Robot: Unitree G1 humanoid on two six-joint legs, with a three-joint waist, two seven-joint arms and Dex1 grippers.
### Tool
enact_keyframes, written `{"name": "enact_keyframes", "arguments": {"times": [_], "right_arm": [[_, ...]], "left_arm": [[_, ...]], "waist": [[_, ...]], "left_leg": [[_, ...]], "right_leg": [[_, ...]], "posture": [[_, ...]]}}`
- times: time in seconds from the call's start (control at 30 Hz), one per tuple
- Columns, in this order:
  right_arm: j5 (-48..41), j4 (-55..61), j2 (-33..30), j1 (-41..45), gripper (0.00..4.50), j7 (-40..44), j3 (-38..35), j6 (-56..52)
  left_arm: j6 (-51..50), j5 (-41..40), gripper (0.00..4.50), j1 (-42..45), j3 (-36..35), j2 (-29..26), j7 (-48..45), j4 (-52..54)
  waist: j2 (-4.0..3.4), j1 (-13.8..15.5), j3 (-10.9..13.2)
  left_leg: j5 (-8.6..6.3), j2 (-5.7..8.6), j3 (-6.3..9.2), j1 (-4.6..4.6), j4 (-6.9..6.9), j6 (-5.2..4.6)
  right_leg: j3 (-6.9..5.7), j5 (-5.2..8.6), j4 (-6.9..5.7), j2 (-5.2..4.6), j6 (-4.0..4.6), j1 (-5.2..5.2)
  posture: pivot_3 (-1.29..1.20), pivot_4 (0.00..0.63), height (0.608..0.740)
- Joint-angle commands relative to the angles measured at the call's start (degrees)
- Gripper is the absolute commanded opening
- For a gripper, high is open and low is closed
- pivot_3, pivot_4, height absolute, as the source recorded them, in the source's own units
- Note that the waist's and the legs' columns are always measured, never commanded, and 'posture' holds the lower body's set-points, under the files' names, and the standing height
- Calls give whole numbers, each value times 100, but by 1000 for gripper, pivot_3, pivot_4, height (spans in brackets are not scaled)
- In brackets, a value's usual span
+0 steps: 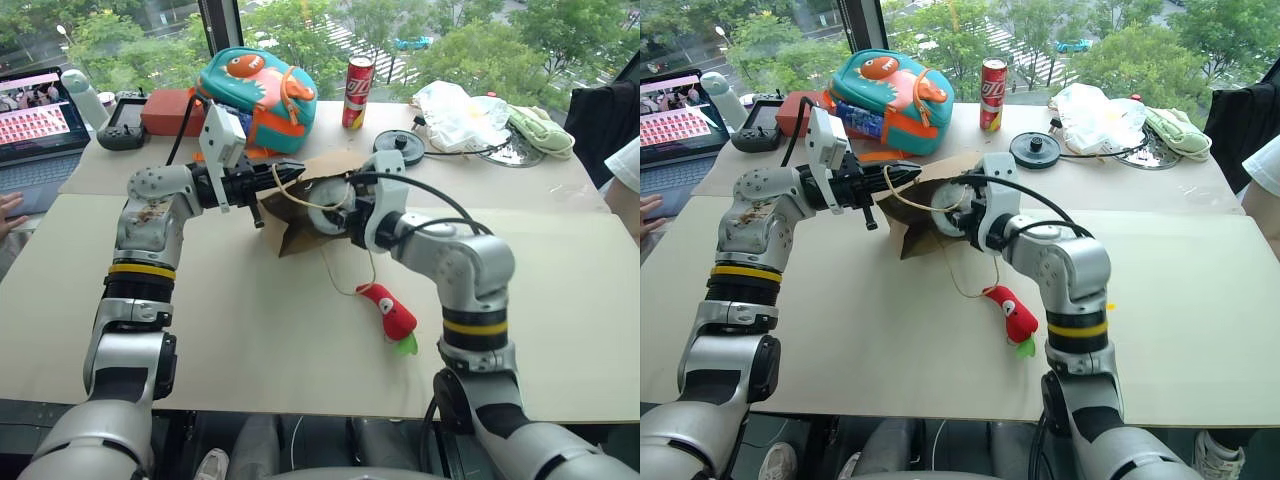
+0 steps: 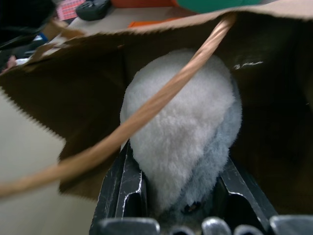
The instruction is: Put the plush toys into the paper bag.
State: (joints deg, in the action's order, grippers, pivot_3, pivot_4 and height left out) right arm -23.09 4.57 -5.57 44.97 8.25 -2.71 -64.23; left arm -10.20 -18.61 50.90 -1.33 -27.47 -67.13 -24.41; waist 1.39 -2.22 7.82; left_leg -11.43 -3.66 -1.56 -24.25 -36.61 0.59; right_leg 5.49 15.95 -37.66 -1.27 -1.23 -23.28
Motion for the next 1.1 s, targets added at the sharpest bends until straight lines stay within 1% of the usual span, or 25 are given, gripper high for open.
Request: {"name": "enact_keyframes", "arguments": {"times": [0.03,0.07,0.1,0.13,0.17,0.23,0.33,0.47,0.6,0.63,0.8,0.9,1.0,1.1], "right_arm": [[217,-435,60,285,1685,-160,-140,549],[256,-530,87,328,1988,-216,-180,633],[284,-605,112,372,2176,-261,-219,708],[297,-649,123,396,2556,-281,-236,758],[288,-671,140,414,2808,-300,-262,786],[246,-655,178,430,3574,-310,-304,785],[122,-426,206,402,4459,-288,-388,629],[-94,183,-22,209,4459,-155,-454,200],[-362,960,-598,-145,4459,137,-556,-345],[-457,1180,-822,-266,4459,278,-579,-470],[-1003,2375,-2350,-1228,4459,1394,-494,-826],[-1302,2898,-2923,-1821,4459,1788,-416,-1007],[-1438,3332,-3238,-2370,4459,1900,-207,-1159],[-1451,3620,-3344,-2767,4459,1858,67,-1228]], "left_arm": [[18,-127,0,93,-86,-34,-19,213],[19,-126,0,92,-87,-36,-19,215],[12,-130,0,91,-91,-39,-16,225],[7,-133,0,90,-93,-41,-14,232],[4,-134,0,87,-96,-45,-11,240],[6,-130,0,83,-101,-53,-2,244],[14,-123,0,74,-108,-66,8,244],[38,-107,0,73,-115,-78,21,218],[63,-98,0,101,-117,-71,33,170],[66,-97,0,105,-116,-68,35,163],[77,-97,0,123,-113,-54,30,125],[92,-93,0,131,-108,-40,18,97],[97,-91,0,144,-106,-28,2,75],[99,-88,0,158,-104,-23,-9,55]], "waist": [[-1,-6,1],[-1,-15,1],[-1,-20,1],[-2,-21,1],[-2,-23,1],[-2,-31,1],[-2,-33,1],[-3,-26,2],[-3,15,2],[-3,20,2],[-2,46,2],[-2,16,2],[-2,-29,2],[-2,-33,2]], "left_leg": [[0,-1,0,0,2,0],[0,-1,0,0,4,0],[0,-1,0,0,7,0],[0,-1,0,0,10,0],[0,-1,0,0,11,0],[0,-1,0,1,16,0],[0,-1,0,1,20,0],[0,-1,0,-1,21,0],[0,0,0,-4,21,0],[0,1,0,-5,21,0],[0,5,0,-5,25,0],[0,4,0,-2,27,-1],[0,-1,0,1,28,-1],[0,0,1,6,23,-1]], "right_leg": [[-1,0,0,0,0,0],[-1,0,0,1,0,-1],[-1,0,-1,1,0,-2],[-1,0,-1,1,0,-3],[0,0,-2,1,0,-4],[0,0,-1,1,0,-5],[0,0,-1,1,0,-6],[0,0,0,1,0,-7],[-1,0,2,-1,0,-7],[-1,0,4,-1,0,-6],[0,1,11,-4,-1,-6],[3,1,40,-2,-1,-6],[4,1,48,3,-1,-2],[5,2,46,3,-2,4]], "posture": [[0,150,728],[0,150,728],[0,150,728],[0,150,728],[0,150,728],[0,150,728],[0,150,728],[0,150,728],[0,150,728],[0,150,728],[0,150,728],[0,150,728],[0,150,728],[0,150,728]]}}
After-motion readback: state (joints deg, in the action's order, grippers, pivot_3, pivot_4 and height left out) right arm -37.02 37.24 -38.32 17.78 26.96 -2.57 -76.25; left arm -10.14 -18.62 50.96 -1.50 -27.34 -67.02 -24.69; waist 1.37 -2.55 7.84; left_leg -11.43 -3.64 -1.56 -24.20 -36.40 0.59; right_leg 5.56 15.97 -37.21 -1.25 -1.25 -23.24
